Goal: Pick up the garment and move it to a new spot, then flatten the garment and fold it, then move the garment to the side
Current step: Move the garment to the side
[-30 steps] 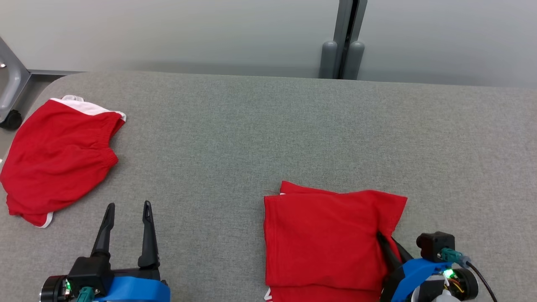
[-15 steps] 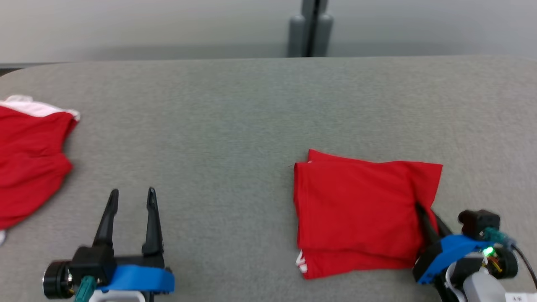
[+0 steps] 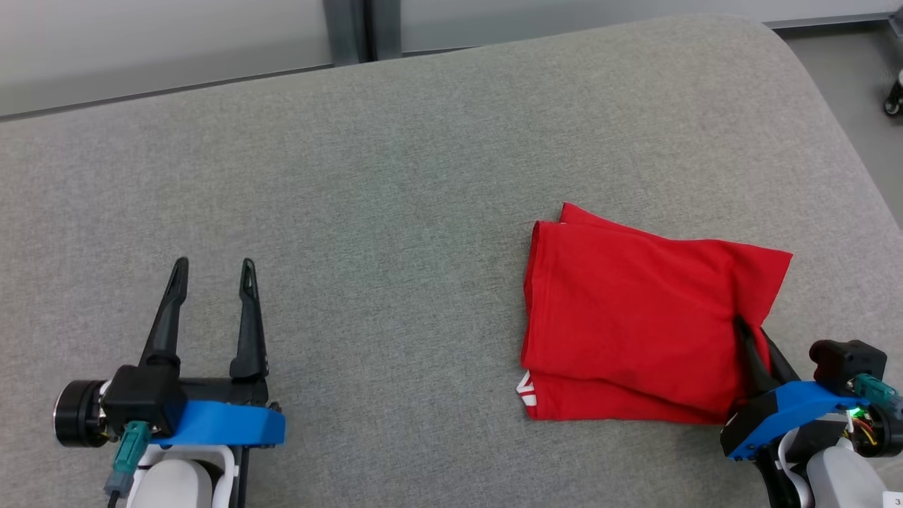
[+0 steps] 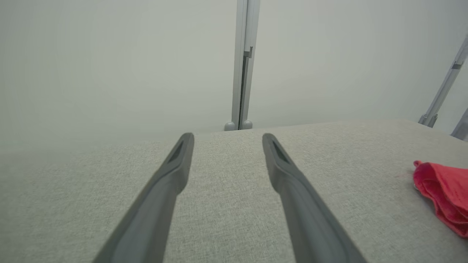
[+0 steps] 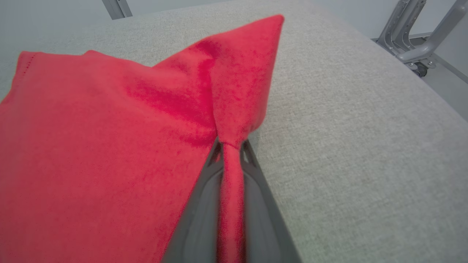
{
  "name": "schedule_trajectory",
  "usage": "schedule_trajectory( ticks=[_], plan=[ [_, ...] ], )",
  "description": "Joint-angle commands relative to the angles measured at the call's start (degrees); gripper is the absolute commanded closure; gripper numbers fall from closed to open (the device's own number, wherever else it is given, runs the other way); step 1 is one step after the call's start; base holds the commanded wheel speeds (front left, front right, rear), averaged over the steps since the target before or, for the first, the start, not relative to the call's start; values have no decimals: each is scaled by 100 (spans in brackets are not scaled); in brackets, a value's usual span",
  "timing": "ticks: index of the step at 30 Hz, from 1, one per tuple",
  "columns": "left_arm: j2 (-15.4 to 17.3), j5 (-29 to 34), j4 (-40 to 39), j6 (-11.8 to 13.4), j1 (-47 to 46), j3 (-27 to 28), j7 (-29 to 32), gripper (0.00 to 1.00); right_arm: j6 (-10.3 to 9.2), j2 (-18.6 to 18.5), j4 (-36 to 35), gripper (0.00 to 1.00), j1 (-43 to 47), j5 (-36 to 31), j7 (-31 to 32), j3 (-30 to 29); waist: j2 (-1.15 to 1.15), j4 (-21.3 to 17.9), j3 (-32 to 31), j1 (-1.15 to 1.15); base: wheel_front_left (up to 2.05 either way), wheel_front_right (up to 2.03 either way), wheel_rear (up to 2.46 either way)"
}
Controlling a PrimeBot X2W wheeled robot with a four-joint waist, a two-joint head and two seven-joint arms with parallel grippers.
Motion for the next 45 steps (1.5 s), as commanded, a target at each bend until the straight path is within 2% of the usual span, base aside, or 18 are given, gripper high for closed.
schedule_trajectory(
  ticks=[1,8,16,19,20,27,30,35,44,45],
  plan=[
    [31,49,-4,-26,-112,-36,-14,0,1,-37,-44,100,-36,23,-40,4,0,-17,12,-1,0,0,0],
    [59,63,-79,-26,-332,-66,-14,0,1,-251,-221,100,-776,-174,117,240,0,183,243,-1,0,0,0],
    [140,95,-390,7,-539,-58,-14,0,1,-935,-83,100,-2236,-350,552,350,0,468,856,-1,0,0,0],
    [184,101,-527,18,-616,-58,-8,0,1,-1298,184,100,-2768,-335,710,362,0,534,1115,-1,0,0,0],
    [184,101,-527,18,-616,-58,-8,0,1,-1298,184,100,-2768,-335,710,362,0,534,1115,-1,0,0,0],
    [233,153,-898,-6,-930,-165,117,0,1,-2215,1167,100,-3794,-287,917,101,0,753,1659,-1,0,0,0],
    [255,172,-1039,-8,-1031,-209,158,0,1,-2466,1590,100,-4141,-230,880,72,0,830,1816,-1,0,0,0],
    [308,162,-1193,15,-1115,-207,173,0,1,-2622,2360,100,-4583,-311,952,-48,0,876,1981,-1,0,0,0],
    [347,154,-1272,102,-1078,-217,208,0,1,-2526,3398,100,-5026,-703,873,-359,0,862,2015,-1,0,0,0],
    [351,152,-1277,101,-1084,-222,214,0,1,-2539,3426,96,-5081,-756,753,-409,0,861,2013,-1,0,0,0]
  ],
)
